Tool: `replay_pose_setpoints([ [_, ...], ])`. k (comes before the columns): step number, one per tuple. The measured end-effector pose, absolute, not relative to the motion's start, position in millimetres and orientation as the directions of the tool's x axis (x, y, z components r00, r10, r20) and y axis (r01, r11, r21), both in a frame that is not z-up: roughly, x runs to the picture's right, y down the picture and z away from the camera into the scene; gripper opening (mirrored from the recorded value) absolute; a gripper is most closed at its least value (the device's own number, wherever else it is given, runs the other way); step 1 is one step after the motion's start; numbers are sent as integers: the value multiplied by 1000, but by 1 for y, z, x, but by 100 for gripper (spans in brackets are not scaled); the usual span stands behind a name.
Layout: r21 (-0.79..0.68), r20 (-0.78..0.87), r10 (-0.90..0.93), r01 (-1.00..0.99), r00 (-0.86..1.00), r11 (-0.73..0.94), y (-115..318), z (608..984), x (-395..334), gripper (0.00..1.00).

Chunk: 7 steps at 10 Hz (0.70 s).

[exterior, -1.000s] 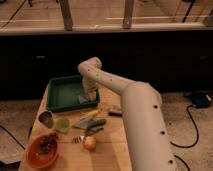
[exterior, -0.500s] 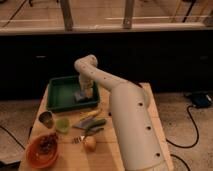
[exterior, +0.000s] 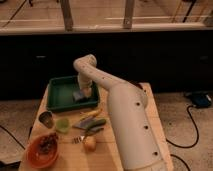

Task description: Wipe tray with sponge

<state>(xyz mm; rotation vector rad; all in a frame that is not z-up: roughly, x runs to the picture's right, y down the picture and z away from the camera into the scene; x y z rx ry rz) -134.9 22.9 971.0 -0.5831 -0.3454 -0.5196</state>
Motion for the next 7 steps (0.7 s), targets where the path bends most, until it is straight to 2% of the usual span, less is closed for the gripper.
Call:
replay_pose_setpoints([
  [7, -432, 447, -363, 552, 818, 713, 24, 972, -133, 2],
])
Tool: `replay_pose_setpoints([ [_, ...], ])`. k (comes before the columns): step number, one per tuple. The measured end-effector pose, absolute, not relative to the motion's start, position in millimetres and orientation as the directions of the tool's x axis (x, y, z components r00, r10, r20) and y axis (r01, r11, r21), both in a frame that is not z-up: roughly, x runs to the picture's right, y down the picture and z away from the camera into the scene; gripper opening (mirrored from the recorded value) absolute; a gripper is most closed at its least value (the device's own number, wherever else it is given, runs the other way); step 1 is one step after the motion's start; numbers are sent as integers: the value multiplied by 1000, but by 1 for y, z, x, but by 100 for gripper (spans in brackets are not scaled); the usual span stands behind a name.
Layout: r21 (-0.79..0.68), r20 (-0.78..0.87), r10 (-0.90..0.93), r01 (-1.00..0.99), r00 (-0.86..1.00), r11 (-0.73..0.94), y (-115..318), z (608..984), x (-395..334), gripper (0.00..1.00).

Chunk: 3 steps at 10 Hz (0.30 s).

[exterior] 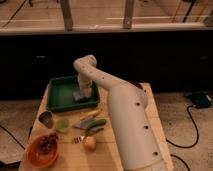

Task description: Wipe tray with sponge

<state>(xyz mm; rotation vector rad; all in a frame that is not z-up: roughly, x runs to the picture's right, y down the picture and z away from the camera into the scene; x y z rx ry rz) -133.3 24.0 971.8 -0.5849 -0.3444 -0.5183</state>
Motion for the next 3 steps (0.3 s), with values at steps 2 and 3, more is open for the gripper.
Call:
replay_pose_setpoints([
  [2, -432, 447, -363, 553, 817, 712, 24, 972, -134, 2],
  [3, -432, 446, -363, 552, 818, 713, 24, 972, -133, 2],
])
